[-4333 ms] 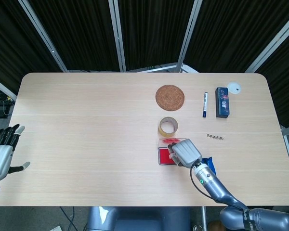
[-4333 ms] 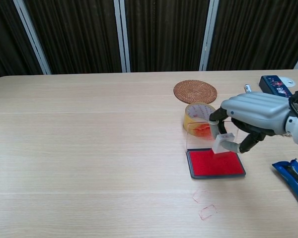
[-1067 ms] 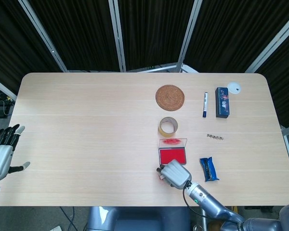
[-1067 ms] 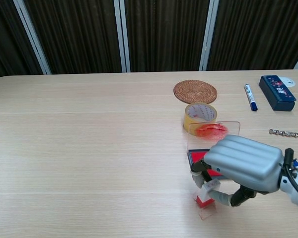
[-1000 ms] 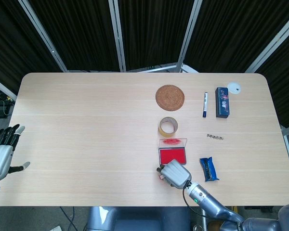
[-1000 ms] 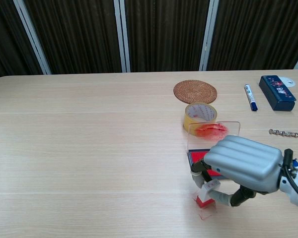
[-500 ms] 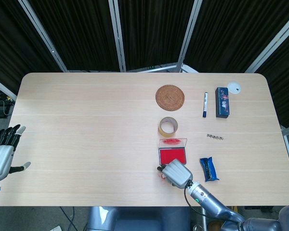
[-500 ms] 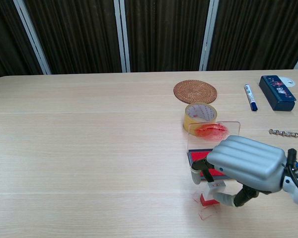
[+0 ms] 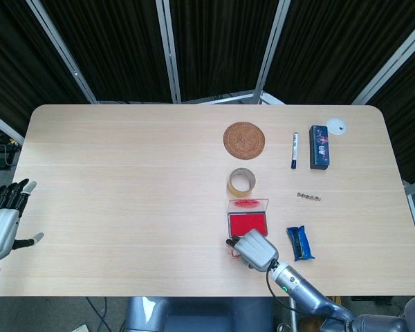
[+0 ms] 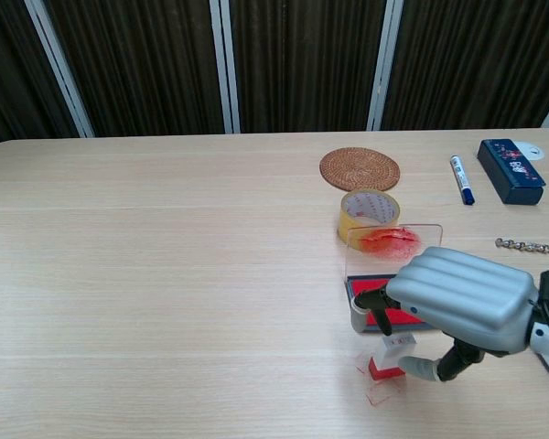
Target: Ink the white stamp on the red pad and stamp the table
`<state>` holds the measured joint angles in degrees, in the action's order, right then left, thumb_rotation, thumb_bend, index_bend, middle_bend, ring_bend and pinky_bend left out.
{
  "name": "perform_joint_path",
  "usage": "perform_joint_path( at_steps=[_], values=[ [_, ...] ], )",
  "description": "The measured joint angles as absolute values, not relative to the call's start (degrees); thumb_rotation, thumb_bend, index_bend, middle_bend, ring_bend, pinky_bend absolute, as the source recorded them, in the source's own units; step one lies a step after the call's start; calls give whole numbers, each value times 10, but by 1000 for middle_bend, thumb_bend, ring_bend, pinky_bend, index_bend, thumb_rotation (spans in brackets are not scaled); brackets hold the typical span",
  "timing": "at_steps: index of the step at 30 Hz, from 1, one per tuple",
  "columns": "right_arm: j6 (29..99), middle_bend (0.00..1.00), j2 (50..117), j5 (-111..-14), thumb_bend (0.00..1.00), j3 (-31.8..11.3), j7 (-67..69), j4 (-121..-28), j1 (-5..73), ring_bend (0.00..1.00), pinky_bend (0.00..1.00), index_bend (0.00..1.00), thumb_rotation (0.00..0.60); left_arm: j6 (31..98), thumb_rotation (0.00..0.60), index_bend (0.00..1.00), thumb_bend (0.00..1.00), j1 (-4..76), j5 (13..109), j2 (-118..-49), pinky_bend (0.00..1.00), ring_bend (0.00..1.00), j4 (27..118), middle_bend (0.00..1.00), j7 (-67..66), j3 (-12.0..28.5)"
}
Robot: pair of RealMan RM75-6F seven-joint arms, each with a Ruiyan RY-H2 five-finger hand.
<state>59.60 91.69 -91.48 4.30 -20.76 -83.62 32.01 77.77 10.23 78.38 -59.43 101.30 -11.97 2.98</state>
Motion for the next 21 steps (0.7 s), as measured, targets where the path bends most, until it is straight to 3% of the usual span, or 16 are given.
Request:
perform_joint_path(
  at_steps=[4, 11, 14, 17, 19, 21],
  values=[
    [605, 341, 902, -920, 205, 43, -205, -855, 318, 798, 1000, 173, 600, 776, 600, 0, 0, 103, 782, -593, 0, 0, 1013, 0, -118, 30],
    [638, 297, 830, -941, 162, 50, -202, -925, 307, 773, 952, 134, 600, 775, 600, 0, 0, 102, 783, -588, 0, 0, 1017, 0, -114, 29],
    [667, 257, 782, -955, 124, 56, -196, -958, 297, 683, 756, 126, 600, 777, 600, 0, 0, 101, 786, -586, 0, 0, 1019, 0, -111, 28],
    [710, 198, 732, -970, 68, 62, -175, -983, 280, 507, 452, 120, 600, 780, 600, 0, 0, 100, 791, -586, 0, 0, 1019, 0, -107, 28],
    [744, 123, 703, -973, 15, 63, -147, -994, 266, 301, 231, 91, 600, 783, 600, 0, 0, 100, 799, -588, 0, 0, 1015, 0, -104, 27],
    [777, 46, 684, -973, 0, 62, -113, -1000, 250, 116, 87, 40, 600, 789, 600, 0, 0, 99, 809, -592, 0, 0, 1010, 0, -99, 27]
  ],
)
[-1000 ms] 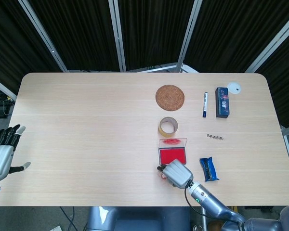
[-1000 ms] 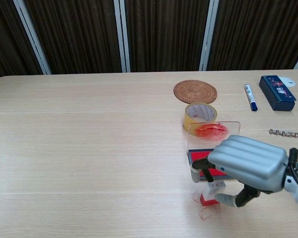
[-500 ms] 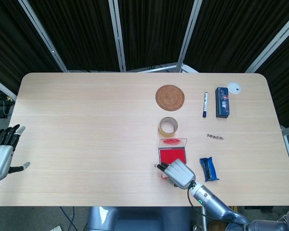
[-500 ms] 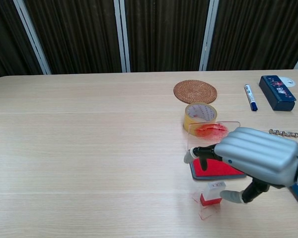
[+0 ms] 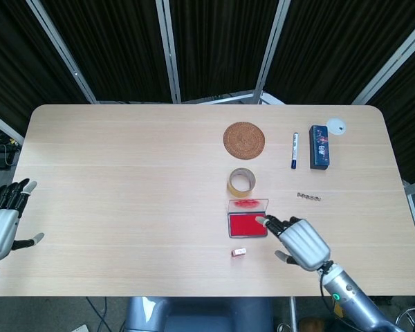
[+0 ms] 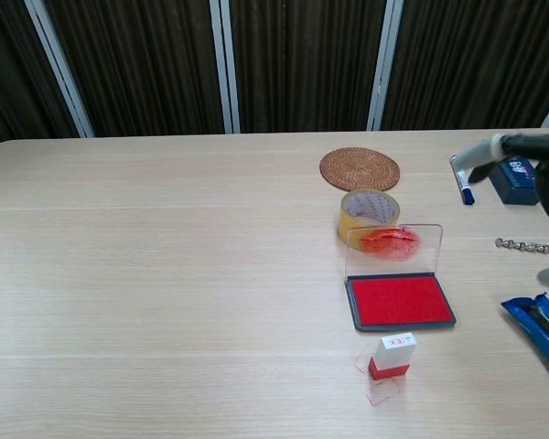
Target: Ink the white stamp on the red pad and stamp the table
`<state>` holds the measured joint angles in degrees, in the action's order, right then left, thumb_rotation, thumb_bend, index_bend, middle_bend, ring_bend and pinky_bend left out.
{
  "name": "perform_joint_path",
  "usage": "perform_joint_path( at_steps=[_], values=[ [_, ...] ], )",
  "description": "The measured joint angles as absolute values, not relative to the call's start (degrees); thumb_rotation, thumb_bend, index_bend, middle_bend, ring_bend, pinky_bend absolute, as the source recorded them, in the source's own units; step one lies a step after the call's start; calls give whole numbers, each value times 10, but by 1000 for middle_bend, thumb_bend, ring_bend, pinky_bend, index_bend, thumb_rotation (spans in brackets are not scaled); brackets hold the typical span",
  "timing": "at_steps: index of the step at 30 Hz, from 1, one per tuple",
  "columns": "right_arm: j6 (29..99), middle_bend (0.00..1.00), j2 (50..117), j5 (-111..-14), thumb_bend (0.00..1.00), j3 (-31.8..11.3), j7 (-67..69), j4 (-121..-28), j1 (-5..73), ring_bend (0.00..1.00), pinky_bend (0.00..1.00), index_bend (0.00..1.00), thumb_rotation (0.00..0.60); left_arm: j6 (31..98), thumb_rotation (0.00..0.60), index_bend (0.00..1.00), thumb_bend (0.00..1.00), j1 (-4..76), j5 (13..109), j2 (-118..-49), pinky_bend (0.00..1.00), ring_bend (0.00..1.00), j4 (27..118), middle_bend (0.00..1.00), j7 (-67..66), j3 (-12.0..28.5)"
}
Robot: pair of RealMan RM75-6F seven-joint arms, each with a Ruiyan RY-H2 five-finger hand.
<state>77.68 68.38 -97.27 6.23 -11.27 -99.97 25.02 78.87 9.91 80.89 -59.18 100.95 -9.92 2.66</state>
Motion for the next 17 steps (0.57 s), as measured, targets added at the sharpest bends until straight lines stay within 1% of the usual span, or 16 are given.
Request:
perform_joint_path(
  at_steps=[1, 3, 6, 9, 17],
  values=[
    [791, 16, 677, -972, 0, 61, -97, -1001, 243, 44, 33, 16, 600, 791, 600, 0, 0, 99, 814, -593, 0, 0, 1007, 0, -96, 26],
    [821, 0, 662, -967, 0, 57, -63, -999, 224, 0, 0, 0, 600, 797, 600, 0, 0, 98, 823, -595, 0, 0, 1002, 0, -87, 26],
    [859, 0, 650, -957, 0, 49, -42, -982, 200, 0, 0, 0, 600, 809, 600, 0, 0, 95, 833, -597, 0, 0, 997, 0, -74, 26],
    [880, 0, 647, -940, 0, 44, -47, -954, 177, 0, 0, 0, 600, 815, 600, 0, 0, 93, 842, -597, 0, 0, 995, 0, -64, 25],
    [907, 0, 660, -915, 0, 33, -20, -893, 134, 0, 0, 0, 600, 821, 600, 0, 0, 89, 855, -588, 0, 0, 997, 0, -48, 21]
  ],
)
